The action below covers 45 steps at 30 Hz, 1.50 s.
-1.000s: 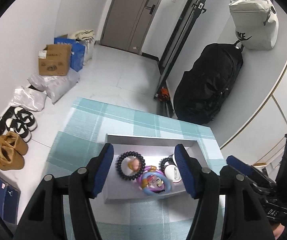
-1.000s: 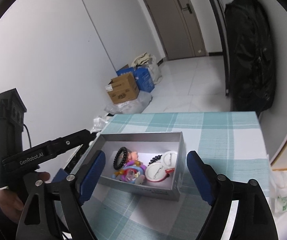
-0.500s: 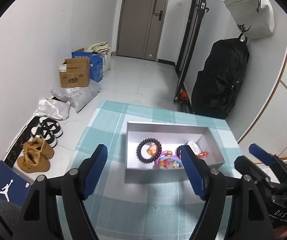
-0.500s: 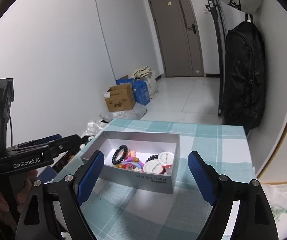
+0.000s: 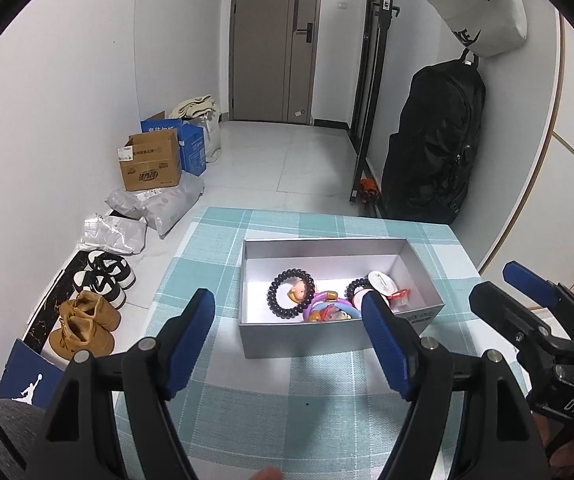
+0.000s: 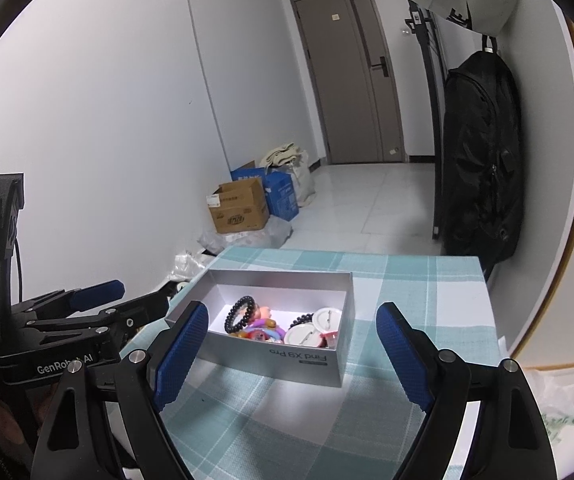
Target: Organize jewelry
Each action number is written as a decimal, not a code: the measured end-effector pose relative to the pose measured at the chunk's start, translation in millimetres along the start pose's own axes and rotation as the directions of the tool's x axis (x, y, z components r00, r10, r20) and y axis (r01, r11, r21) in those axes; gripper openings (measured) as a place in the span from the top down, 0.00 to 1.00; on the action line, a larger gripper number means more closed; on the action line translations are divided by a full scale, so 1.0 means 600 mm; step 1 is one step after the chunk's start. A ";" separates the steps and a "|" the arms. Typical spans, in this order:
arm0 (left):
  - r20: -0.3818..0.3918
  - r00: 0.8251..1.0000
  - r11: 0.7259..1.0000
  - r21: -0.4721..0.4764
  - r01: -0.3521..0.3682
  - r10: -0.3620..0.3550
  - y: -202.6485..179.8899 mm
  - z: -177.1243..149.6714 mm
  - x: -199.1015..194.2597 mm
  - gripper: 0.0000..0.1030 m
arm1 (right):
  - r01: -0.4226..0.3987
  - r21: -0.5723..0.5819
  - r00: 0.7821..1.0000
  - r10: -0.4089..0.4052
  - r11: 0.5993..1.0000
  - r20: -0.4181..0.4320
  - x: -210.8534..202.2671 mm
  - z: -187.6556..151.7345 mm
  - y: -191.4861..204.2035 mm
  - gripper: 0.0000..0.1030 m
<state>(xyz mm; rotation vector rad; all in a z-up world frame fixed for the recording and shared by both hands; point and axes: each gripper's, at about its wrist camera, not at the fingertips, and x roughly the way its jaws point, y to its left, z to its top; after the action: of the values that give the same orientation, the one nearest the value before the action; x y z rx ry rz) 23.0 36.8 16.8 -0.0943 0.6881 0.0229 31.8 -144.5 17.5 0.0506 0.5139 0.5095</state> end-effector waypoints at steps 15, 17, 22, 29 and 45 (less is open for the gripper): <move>-0.003 1.000 1.000 0.018 -0.006 0.006 -0.013 -0.002 0.003 0.30 | -0.002 -0.010 1.000 0.001 1.000 -0.019 0.006 -0.008 0.004 0.16; -0.004 1.000 1.000 0.011 -0.001 0.001 -0.011 -0.001 0.002 0.30 | -0.002 -0.007 1.000 0.002 1.000 -0.020 0.007 -0.007 0.004 0.16; 0.001 1.000 1.000 0.006 -0.002 0.002 -0.011 -0.001 0.001 0.30 | -0.003 -0.008 1.000 0.003 1.000 -0.024 0.007 -0.008 0.005 0.16; 0.000 1.000 1.000 0.004 0.003 -0.003 -0.010 0.000 0.001 0.30 | -0.003 -0.007 1.000 0.003 1.000 -0.028 0.008 -0.009 0.005 0.16; 0.001 1.000 1.000 -0.002 0.006 -0.006 -0.009 0.001 0.005 0.30 | -0.003 -0.004 0.999 0.003 1.000 -0.037 0.011 -0.010 0.005 0.16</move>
<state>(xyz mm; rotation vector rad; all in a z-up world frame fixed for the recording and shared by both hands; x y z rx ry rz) 26.2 31.4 15.7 -0.0980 0.6867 0.0180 32.2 -139.2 9.6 0.0381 0.5490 0.5156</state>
